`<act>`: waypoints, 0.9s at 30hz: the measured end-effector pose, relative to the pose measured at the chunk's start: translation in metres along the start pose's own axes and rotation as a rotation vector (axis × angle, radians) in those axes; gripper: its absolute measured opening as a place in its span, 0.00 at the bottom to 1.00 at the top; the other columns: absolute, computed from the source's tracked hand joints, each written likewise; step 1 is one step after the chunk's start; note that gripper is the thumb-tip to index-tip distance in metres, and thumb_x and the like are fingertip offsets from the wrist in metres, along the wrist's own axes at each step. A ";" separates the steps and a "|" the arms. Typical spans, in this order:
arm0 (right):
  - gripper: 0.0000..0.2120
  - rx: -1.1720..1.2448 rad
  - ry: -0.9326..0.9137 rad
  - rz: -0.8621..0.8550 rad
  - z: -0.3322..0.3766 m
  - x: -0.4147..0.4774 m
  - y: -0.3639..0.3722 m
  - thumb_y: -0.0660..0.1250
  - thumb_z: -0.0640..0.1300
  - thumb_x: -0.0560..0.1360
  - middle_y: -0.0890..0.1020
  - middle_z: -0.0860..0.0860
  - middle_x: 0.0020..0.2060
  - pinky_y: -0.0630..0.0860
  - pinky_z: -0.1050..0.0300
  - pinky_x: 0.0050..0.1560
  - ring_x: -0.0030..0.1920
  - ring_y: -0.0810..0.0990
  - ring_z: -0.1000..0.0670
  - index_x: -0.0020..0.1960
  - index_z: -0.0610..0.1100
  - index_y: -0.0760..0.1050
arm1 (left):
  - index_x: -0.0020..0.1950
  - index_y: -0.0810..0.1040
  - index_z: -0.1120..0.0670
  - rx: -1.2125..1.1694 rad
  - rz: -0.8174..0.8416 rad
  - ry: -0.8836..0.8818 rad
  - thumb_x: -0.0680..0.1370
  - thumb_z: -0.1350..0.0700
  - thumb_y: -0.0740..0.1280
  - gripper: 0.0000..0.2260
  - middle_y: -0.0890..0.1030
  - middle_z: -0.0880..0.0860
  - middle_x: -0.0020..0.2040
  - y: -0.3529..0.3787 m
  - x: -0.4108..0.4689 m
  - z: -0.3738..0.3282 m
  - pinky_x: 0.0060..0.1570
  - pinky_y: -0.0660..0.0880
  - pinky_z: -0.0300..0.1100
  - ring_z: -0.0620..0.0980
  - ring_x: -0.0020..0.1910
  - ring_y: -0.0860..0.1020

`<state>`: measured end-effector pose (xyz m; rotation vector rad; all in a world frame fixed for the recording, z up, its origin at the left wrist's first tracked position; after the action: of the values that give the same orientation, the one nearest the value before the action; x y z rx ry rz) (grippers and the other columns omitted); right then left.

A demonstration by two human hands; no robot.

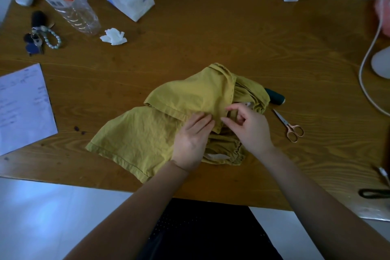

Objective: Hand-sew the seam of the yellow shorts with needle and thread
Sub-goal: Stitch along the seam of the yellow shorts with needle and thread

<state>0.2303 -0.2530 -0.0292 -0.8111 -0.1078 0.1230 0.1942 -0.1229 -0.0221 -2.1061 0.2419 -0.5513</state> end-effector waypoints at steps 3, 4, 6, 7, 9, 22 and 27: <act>0.11 -0.010 0.052 0.030 -0.001 0.001 0.000 0.69 0.45 0.73 0.71 0.52 0.27 0.68 0.60 0.28 0.26 0.69 0.54 0.53 0.41 0.77 | 0.50 0.82 0.68 -0.005 -0.014 -0.059 0.68 0.73 0.72 0.12 0.83 0.64 0.50 -0.002 -0.001 0.000 0.55 0.74 0.65 0.64 0.53 0.80; 0.11 0.023 0.069 0.036 0.000 0.001 -0.002 0.68 0.45 0.74 0.71 0.52 0.28 0.68 0.62 0.29 0.28 0.70 0.55 0.54 0.41 0.76 | 0.53 0.81 0.68 -0.024 -0.028 -0.102 0.68 0.73 0.71 0.13 0.82 0.64 0.52 -0.006 -0.003 0.001 0.57 0.73 0.64 0.64 0.55 0.79; 0.12 0.110 0.129 0.041 0.005 -0.001 -0.008 0.64 0.46 0.77 0.71 0.53 0.31 0.67 0.65 0.30 0.29 0.69 0.57 0.57 0.41 0.72 | 0.57 0.79 0.68 -0.078 -0.062 -0.235 0.70 0.73 0.69 0.15 0.81 0.64 0.54 -0.015 -0.011 0.004 0.61 0.72 0.57 0.63 0.57 0.78; 0.12 0.158 0.161 0.035 0.009 -0.003 -0.014 0.61 0.45 0.78 0.70 0.52 0.31 0.68 0.64 0.30 0.29 0.69 0.57 0.58 0.40 0.71 | 0.58 0.78 0.67 -0.116 -0.088 -0.310 0.71 0.72 0.69 0.15 0.81 0.62 0.54 -0.022 -0.016 0.005 0.59 0.72 0.52 0.60 0.57 0.77; 0.09 0.260 0.185 0.013 0.022 -0.010 -0.028 0.54 0.42 0.81 0.70 0.48 0.31 0.70 0.55 0.30 0.29 0.69 0.51 0.57 0.41 0.69 | 0.55 0.80 0.60 -0.260 -0.144 -0.502 0.74 0.68 0.68 0.11 0.82 0.56 0.51 -0.034 -0.029 0.007 0.53 0.73 0.42 0.52 0.52 0.78; 0.13 0.856 0.310 0.339 0.075 -0.091 -0.022 0.54 0.43 0.77 0.76 0.51 0.31 0.69 0.65 0.35 0.31 0.71 0.55 0.46 0.51 0.77 | 0.49 0.78 0.62 -2.031 0.262 -1.496 0.81 0.55 0.54 0.16 0.84 0.57 0.38 0.017 -0.042 -0.042 0.37 0.81 0.42 0.51 0.36 0.83; 0.10 0.878 0.490 0.300 0.055 -0.093 -0.018 0.55 0.41 0.80 0.78 0.51 0.31 0.70 0.66 0.33 0.30 0.73 0.55 0.53 0.46 0.75 | 0.48 0.79 0.59 -1.874 0.185 -1.515 0.75 0.56 0.62 0.10 0.76 0.51 0.30 0.011 -0.049 -0.019 0.38 0.80 0.43 0.47 0.29 0.77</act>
<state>0.1319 -0.2398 0.0173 0.0429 0.5068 0.2280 0.1425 -0.1250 -0.0367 -3.2304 -0.0438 2.2373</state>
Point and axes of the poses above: each hand's wrist, its own x-axis towards the middle knuckle, its own y-axis out of the palm, z = x × y, the point moved 8 cm from there along x, towards the middle knuckle
